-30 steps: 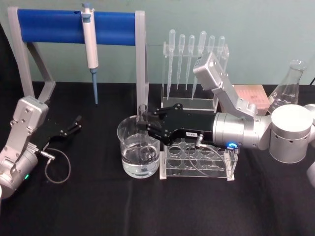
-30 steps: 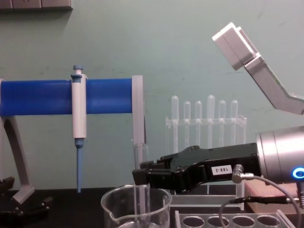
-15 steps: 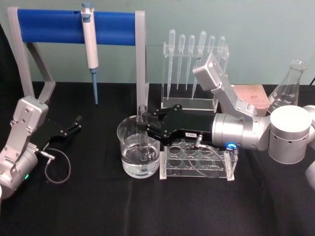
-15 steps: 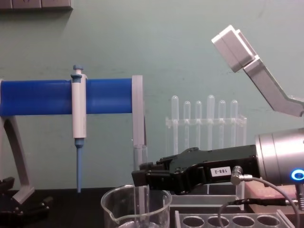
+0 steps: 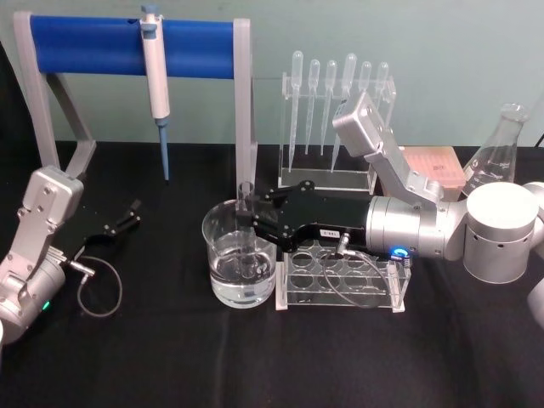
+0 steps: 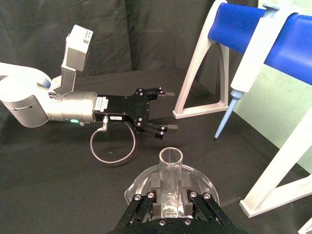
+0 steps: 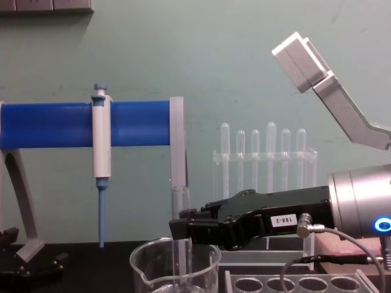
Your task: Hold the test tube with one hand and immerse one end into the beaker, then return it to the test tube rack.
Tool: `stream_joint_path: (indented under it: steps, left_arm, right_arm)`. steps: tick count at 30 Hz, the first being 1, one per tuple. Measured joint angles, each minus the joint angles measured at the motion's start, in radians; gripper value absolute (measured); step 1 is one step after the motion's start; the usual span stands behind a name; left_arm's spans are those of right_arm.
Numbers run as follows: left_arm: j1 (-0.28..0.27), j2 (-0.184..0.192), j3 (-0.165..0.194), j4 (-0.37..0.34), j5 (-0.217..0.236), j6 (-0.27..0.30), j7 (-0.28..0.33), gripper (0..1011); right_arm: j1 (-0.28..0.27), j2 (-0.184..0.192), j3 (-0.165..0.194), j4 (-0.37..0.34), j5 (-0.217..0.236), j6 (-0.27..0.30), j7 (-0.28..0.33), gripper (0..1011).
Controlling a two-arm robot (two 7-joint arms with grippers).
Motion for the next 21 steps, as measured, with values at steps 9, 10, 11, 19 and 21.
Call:
stream_joint_path:
  steps: [9,10,11,19,21]
  left_arm:
    - [0.000,0.000,0.000,0.000,0.000,0.000,0.000,1000]
    - [0.000,0.000,0.000,0.000,0.000,0.000,0.000,1000]
    - [0.000,0.000,0.000,0.000,0.000,0.000,0.000,1000]
    - [0.000,0.000,0.000,0.000,0.000,0.000,0.000,1000]
    - [0.000,0.000,0.000,0.000,0.000,0.000,0.000,1000]
  right_arm:
    - [0.001,0.001,-0.001,-0.001,0.000,0.000,0.000,234]
    - [0.001,0.001,-0.001,-0.001,0.000,0.000,0.000,234]
    - [0.001,0.001,-0.001,-0.001,0.000,-0.001,0.000,233]
    - [0.001,0.001,-0.001,-0.001,0.000,-0.001,0.000,233]
    - [0.001,0.001,-0.001,-0.001,0.000,-0.001,0.000,234]
